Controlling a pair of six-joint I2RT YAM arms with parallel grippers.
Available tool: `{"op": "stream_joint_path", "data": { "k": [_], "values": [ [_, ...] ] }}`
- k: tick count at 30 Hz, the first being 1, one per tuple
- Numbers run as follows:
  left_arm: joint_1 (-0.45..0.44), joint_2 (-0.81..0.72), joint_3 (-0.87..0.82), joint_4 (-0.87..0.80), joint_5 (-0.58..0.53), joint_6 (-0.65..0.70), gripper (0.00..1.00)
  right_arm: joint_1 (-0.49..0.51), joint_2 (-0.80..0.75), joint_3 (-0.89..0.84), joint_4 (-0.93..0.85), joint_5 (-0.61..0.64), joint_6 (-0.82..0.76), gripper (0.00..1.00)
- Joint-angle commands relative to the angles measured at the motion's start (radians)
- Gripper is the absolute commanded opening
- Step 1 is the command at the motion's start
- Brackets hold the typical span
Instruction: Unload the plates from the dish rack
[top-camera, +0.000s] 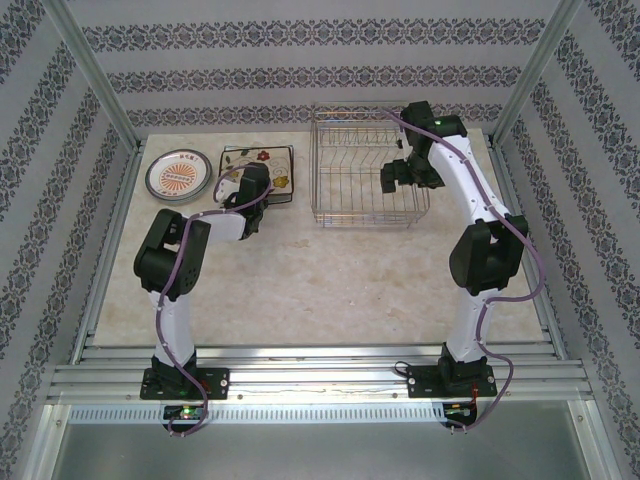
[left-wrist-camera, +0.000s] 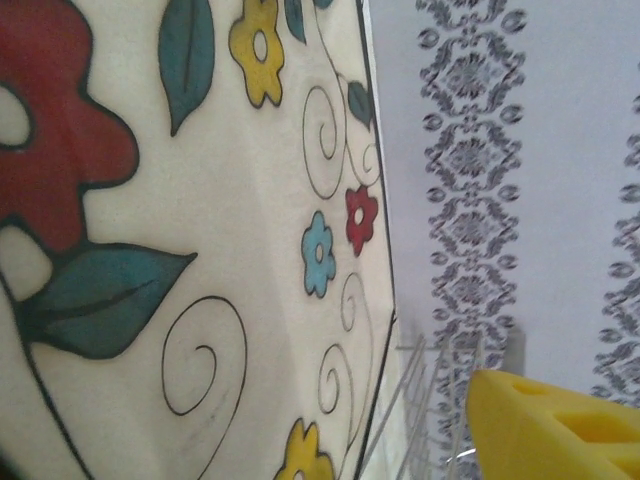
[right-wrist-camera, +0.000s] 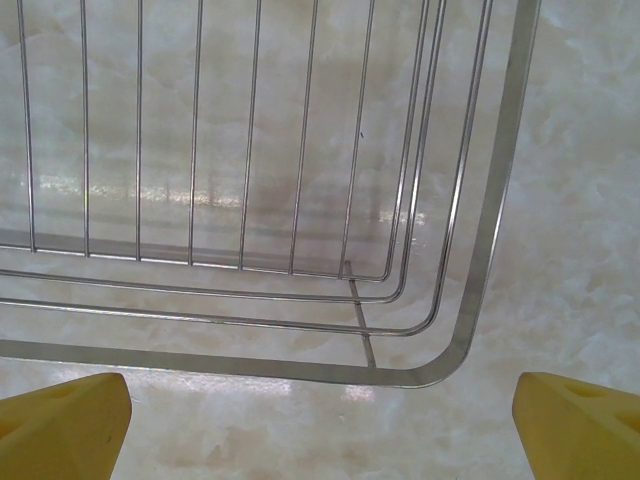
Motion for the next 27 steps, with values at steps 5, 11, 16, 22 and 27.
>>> {"op": "stream_joint_path", "data": {
  "k": [5,11,16,22,27],
  "values": [
    [0.014,-0.088,0.045,-0.136,0.049,0.065,0.82,0.016,-0.059,-0.019,0.026,-0.029,0.023,0.98],
    [0.021,-0.106,0.045,-0.168,0.077,0.085,0.83,0.028,-0.057,-0.016,0.035,-0.038,0.027,0.98],
    [0.033,-0.114,0.043,-0.187,0.128,0.108,0.83,0.036,-0.047,-0.008,0.047,-0.048,0.031,0.98],
    [0.053,-0.148,0.039,-0.252,0.171,0.156,0.84,0.044,-0.024,0.008,0.048,-0.050,0.037,0.98],
    [0.065,-0.173,0.050,-0.303,0.199,0.201,0.84,0.047,-0.006,0.025,0.050,-0.055,0.044,0.98]
  ]
}}
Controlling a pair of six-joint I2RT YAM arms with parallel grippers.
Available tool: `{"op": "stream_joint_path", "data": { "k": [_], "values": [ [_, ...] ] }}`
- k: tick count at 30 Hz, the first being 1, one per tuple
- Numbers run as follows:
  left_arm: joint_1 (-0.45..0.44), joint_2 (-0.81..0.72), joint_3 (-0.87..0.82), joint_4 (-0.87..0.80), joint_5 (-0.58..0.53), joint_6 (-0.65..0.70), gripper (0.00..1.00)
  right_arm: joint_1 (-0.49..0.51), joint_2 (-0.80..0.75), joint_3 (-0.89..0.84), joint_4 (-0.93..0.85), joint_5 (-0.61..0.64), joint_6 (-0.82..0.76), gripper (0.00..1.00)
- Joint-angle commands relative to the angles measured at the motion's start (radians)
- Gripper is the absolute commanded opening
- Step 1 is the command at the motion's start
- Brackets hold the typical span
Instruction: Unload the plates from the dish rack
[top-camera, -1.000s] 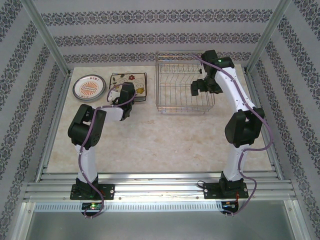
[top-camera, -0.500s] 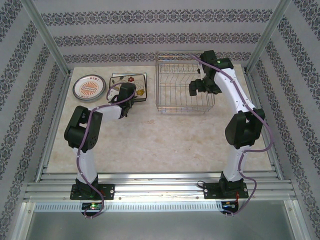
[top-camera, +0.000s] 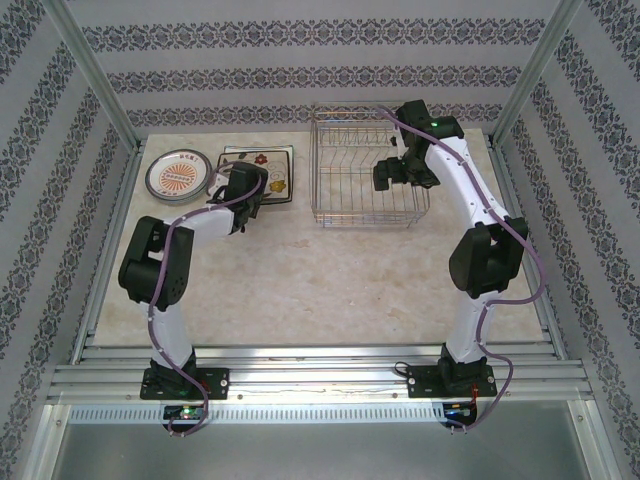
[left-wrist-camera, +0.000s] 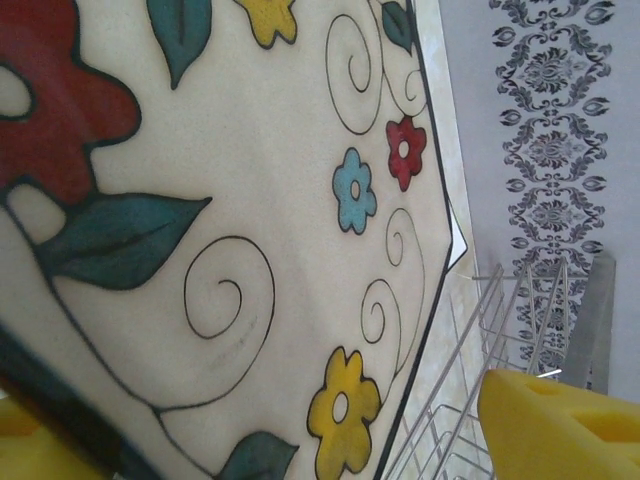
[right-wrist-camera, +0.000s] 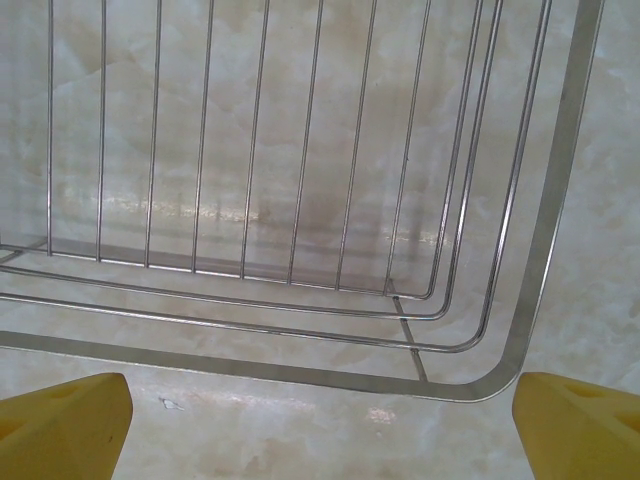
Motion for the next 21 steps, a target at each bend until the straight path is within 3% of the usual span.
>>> {"op": "stream_joint_path", "data": {
  "k": [1,21],
  "values": [
    [0.019,-0.060,0.042,-0.041,0.018,0.064,0.84,0.018,0.016,0.034,0.005,-0.011,0.019,0.98],
    [0.035,-0.087,0.065,-0.173,0.075,0.151,0.84,0.018,0.000,0.035,0.007,-0.012,0.016,0.98]
  ]
}}
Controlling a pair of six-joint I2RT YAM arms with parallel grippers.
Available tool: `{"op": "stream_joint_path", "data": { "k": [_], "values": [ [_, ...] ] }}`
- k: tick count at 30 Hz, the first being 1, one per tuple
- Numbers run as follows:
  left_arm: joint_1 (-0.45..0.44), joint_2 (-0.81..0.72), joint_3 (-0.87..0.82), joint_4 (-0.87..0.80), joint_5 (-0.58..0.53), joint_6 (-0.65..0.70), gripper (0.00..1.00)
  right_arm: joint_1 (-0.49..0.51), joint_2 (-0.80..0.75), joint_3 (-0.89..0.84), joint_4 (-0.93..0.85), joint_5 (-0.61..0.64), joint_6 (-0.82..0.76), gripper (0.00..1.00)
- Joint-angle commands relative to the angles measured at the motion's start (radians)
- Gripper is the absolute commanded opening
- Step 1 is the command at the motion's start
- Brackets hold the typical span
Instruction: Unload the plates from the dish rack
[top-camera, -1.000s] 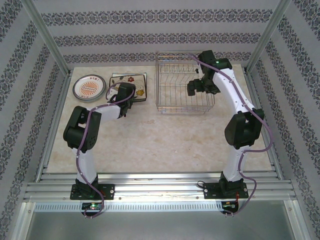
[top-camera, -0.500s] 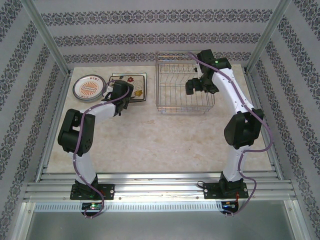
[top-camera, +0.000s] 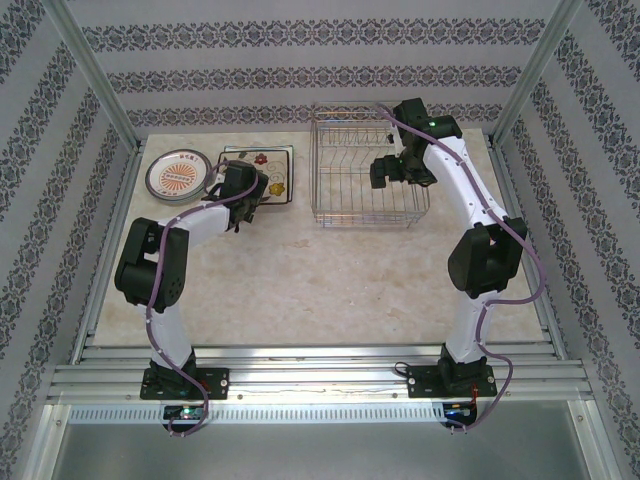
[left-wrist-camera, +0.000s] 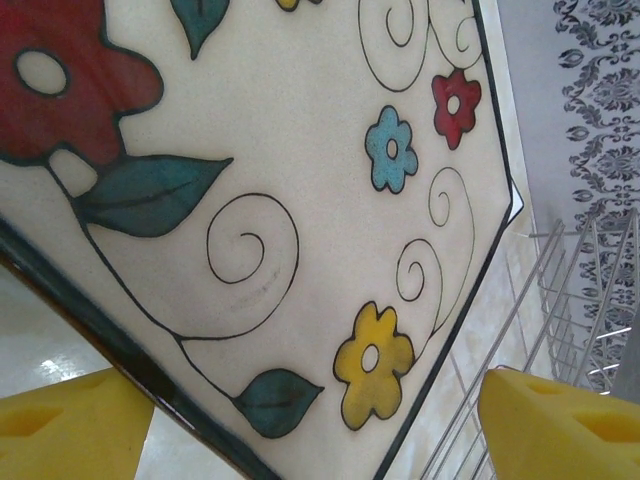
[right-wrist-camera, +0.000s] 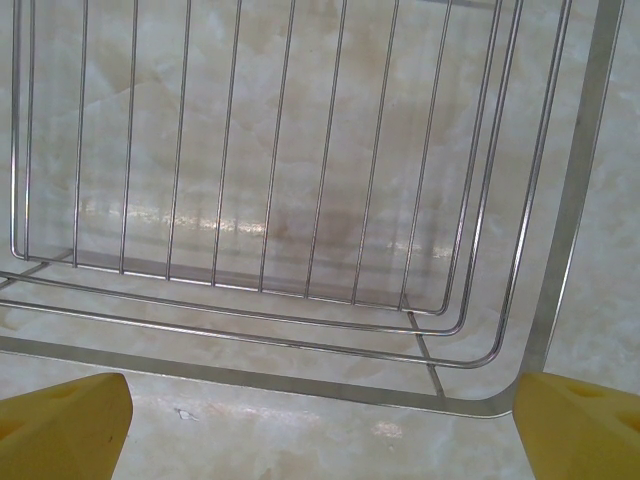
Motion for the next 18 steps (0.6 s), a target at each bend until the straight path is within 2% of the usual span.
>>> {"op": "stream_joint_path", "data": {
  "k": [1,18],
  "values": [
    [0.013,-0.069,0.045,-0.042,-0.015,0.057,0.84,0.005,-0.003,0.023,-0.009,-0.006,0.012,0.98],
    [0.021,-0.011,0.095,-0.052,0.020,0.063,0.84,-0.024,-0.033,-0.048,0.029,-0.022,0.007,0.98]
  ]
}}
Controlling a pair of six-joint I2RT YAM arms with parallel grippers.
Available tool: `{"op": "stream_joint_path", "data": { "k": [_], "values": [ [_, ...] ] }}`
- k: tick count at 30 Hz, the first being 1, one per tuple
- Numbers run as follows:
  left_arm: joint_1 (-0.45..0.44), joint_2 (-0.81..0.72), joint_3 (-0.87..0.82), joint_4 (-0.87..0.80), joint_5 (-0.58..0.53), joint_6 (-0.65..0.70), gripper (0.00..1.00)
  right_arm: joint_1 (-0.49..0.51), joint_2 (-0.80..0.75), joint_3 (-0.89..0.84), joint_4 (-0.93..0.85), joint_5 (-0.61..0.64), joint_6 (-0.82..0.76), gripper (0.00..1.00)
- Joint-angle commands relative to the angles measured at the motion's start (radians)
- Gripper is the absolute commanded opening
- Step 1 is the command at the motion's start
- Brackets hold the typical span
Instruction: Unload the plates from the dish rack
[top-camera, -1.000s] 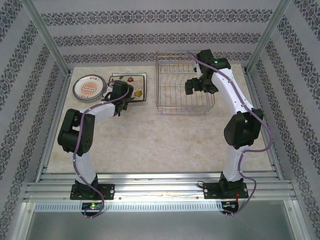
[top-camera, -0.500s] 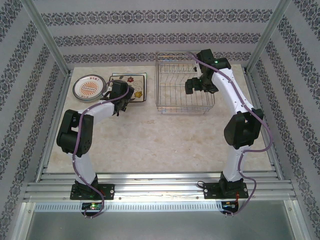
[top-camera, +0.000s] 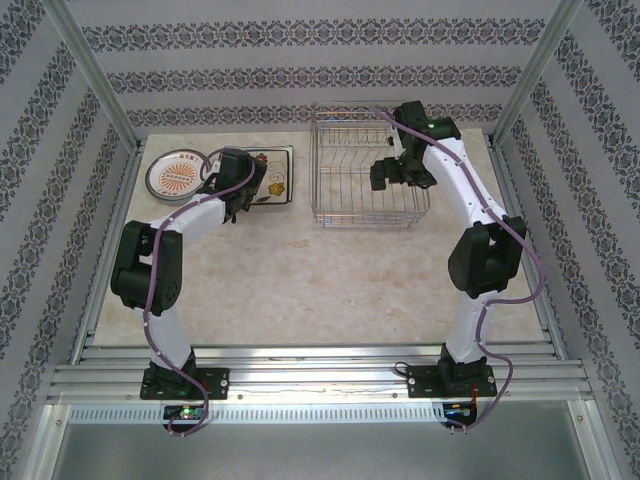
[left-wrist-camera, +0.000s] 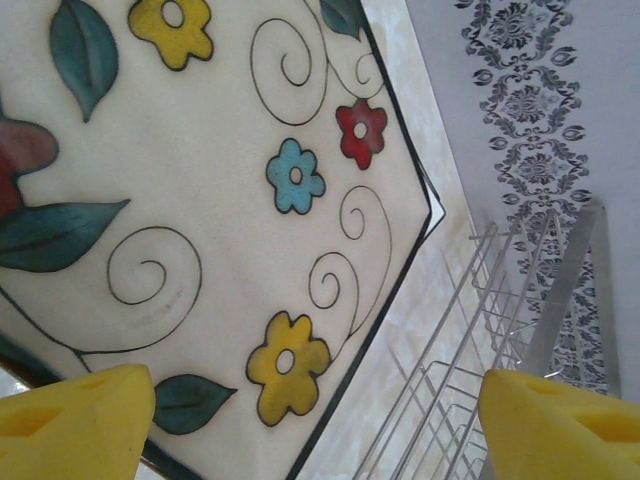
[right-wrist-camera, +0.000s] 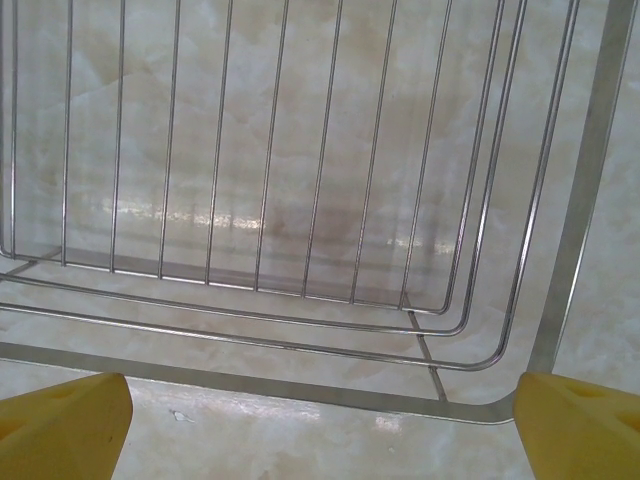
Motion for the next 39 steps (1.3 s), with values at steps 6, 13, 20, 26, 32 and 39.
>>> {"op": "stream_joint_path", "data": {
  "k": [6,13,20,26,32,39],
  "values": [
    [0.006,-0.010,-0.007,-0.008,0.037,-0.005,0.84,-0.015,-0.025,-0.016,0.016,-0.027,0.007,0.98],
    [-0.006,-0.052,-0.036,-0.022,0.050,-0.008,0.94,-0.008,-0.030,-0.024,0.024,-0.032,0.007,0.98],
    [-0.013,-0.063,-0.048,-0.051,0.042,0.002,1.00,-0.003,-0.047,-0.047,0.035,-0.033,0.007,0.98],
    [-0.012,-0.041,-0.045,-0.053,0.046,-0.001,1.00,-0.003,-0.056,-0.067,0.044,-0.035,0.007,0.98],
    [-0.017,-0.026,-0.046,-0.051,0.058,-0.005,1.00,-0.005,-0.055,-0.073,0.051,-0.038,0.006,0.98],
    [-0.022,-0.020,-0.055,-0.053,0.068,-0.006,1.00,-0.007,-0.044,-0.074,0.054,-0.042,0.004,0.98]
  ]
}}
